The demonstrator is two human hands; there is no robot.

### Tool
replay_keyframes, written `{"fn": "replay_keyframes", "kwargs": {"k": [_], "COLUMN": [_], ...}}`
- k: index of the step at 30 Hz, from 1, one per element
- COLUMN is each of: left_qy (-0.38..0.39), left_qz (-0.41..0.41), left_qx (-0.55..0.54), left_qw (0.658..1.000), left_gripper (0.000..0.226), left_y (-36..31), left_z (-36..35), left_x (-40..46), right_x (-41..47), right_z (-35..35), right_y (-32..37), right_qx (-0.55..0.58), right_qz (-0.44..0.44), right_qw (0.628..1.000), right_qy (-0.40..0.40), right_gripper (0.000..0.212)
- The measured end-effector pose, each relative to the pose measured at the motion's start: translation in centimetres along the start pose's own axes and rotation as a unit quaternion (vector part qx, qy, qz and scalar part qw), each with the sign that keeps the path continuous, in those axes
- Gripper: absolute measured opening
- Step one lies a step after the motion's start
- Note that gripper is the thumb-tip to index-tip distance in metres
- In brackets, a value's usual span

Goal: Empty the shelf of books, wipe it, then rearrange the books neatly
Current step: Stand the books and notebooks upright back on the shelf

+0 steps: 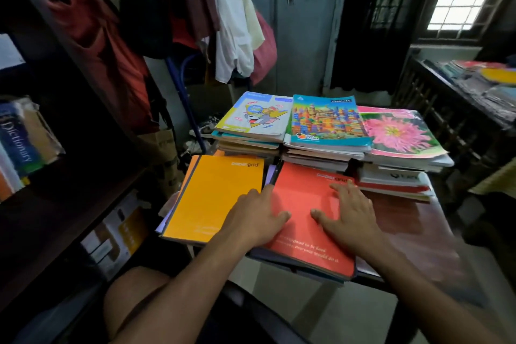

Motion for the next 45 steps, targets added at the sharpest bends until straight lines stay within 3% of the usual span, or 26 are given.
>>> {"fn": "replay_keyframes", "kwargs": {"k": [5, 9, 13, 18, 22, 25, 28, 32, 35, 39, 43, 45], "left_qy": [-0.007, -0.01, -0.013, -0.034, -0.063, -0.085, -0.08, -0.078, -0.101, -0.159, -0.263, -0.298], "left_qz": [0.002, 0.018, 0.022, 0.01, 0.019, 0.063, 0.1, 0.096, 0.093, 0.049, 0.038, 0.072], "left_qx": [-0.075, -0.077, -0.057, -0.031, -0.104, -0.21, -0.347, -0.414, -0.495, -0.521, -0.543, -0.53], "left_qw": [0.997, 0.997, 0.998, 0.999, 0.992, 0.972, 0.929, 0.902, 0.858, 0.837, 0.796, 0.791], "left_gripper": [0.067, 0.072, 0.082, 0.078, 0.076, 0.062, 0.056, 0.069, 0.067, 0.062, 0.078, 0.067], "left_y": [-1.3, -2.1, -3.5, -4.4, -4.2, -3.5, -3.4, -6.0, -7.5, -7.3, -4.7, -0.8], "left_z": [-0.4, -1.0, -1.9, -3.2, -2.7, -1.1, -1.2, -4.1, -4.5, -1.5, 4.4, 6.8], "left_x": [0.3, 0.8, 0.1, -1.0, -0.9, -0.6, -1.2, -3.1, -4.0, -5.6, -9.0, -11.8], "right_x": [0.3, -0.2, 0.0, -0.1, -0.5, -0.8, -1.0, -3.0, -5.1, -6.5, -7.2, -7.7], "right_z": [1.0, 0.9, 1.0, 1.7, 2.1, 2.4, 3.0, 4.6, 6.4, 9.0, 7.3, 5.1], "right_y": [-1.8, -2.7, -3.0, -2.4, -2.9, -2.8, -2.7, -3.2, -4.0, -2.8, 2.4, 7.9], "right_qx": [0.242, 0.349, 0.389, 0.356, 0.358, 0.351, 0.334, 0.323, 0.322, 0.367, 0.435, 0.43], "right_qz": [-0.097, -0.139, -0.157, -0.153, -0.164, -0.172, -0.177, -0.177, -0.167, -0.119, -0.05, -0.005], "right_qw": [0.962, 0.92, 0.898, 0.913, 0.91, 0.911, 0.915, 0.918, 0.926, 0.921, 0.895, 0.893], "right_qy": [0.076, 0.113, 0.134, 0.13, 0.133, 0.134, 0.139, 0.144, 0.103, 0.048, 0.085, 0.135], "right_gripper": [0.074, 0.072, 0.077, 0.08, 0.081, 0.083, 0.081, 0.081, 0.075, 0.081, 0.078, 0.071]}}
Point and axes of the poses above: each hand's wrist, its own x-axis towards the middle knuckle, its own z-axis out of the back of the hand, y = z × x, the point moved 1 cm from there along x, towards the middle knuckle, and after that the axes turned 15 degrees about -z, right-handed, at the moved point
